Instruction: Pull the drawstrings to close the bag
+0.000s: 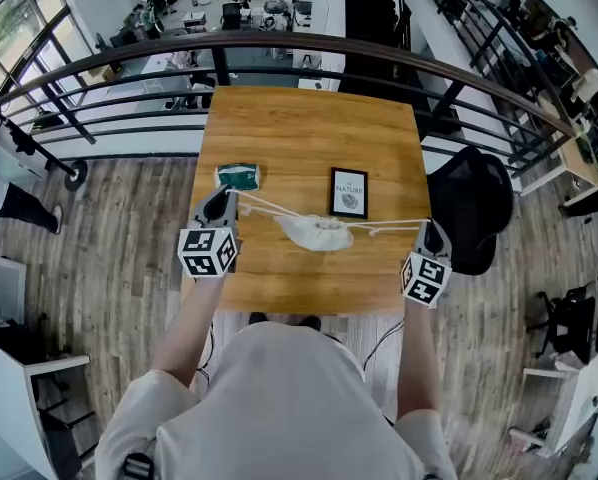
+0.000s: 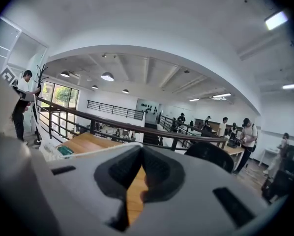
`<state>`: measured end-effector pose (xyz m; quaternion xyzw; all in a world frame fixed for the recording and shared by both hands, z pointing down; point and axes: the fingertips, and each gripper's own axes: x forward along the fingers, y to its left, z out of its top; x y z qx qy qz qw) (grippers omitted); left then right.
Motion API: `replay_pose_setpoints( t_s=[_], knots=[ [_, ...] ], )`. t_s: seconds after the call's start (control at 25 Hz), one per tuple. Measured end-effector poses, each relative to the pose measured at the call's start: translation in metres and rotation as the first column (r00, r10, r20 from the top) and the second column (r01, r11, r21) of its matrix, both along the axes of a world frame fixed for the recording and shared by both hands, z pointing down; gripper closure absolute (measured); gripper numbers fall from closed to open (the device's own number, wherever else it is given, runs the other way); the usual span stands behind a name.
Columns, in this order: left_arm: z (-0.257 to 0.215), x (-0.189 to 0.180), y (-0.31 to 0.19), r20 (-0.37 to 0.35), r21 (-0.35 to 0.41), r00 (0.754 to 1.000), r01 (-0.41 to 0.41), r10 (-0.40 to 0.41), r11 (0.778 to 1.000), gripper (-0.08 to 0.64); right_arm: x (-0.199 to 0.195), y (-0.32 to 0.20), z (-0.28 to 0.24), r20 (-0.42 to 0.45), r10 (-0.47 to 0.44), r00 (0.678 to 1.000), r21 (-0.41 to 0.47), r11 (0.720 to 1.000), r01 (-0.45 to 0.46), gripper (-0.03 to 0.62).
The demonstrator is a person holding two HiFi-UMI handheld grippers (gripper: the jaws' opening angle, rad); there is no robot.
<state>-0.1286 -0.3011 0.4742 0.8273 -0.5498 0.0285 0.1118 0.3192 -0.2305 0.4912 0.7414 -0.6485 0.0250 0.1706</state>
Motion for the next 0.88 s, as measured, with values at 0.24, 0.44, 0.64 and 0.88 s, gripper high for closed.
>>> replay_pose_setpoints(
  t_s=[0.24,0.44,0.64,0.88],
  knots=[
    [-0.007,0.017,0.003,-0.009,0.013,0.998,-0.063,0.063,0.998,0.569,-0.022,0.0,-0.01,0.01,-0.058,0.998,0.008,0.998,0.058,0.583],
    [-0.005,0.022,0.007,-0.02,0.006,0.996,-0.087,0.088,0.996,0.569,-0.037,0.003,-0.011,0.035,-0.113,0.993,0.007,0.994,0.113,0.583],
    [-0.011,0.028,0.013,-0.031,0.013,0.992,-0.122,0.122,0.992,0.569,-0.051,0.005,-0.019,0.074,-0.167,0.983,0.026,0.986,0.165,0.583],
    [-0.018,0.036,0.021,-0.027,0.025,0.986,-0.161,0.162,0.987,0.569,-0.07,0.009,-0.035,0.12,-0.251,0.961,0.067,0.967,0.244,0.583]
  ],
)
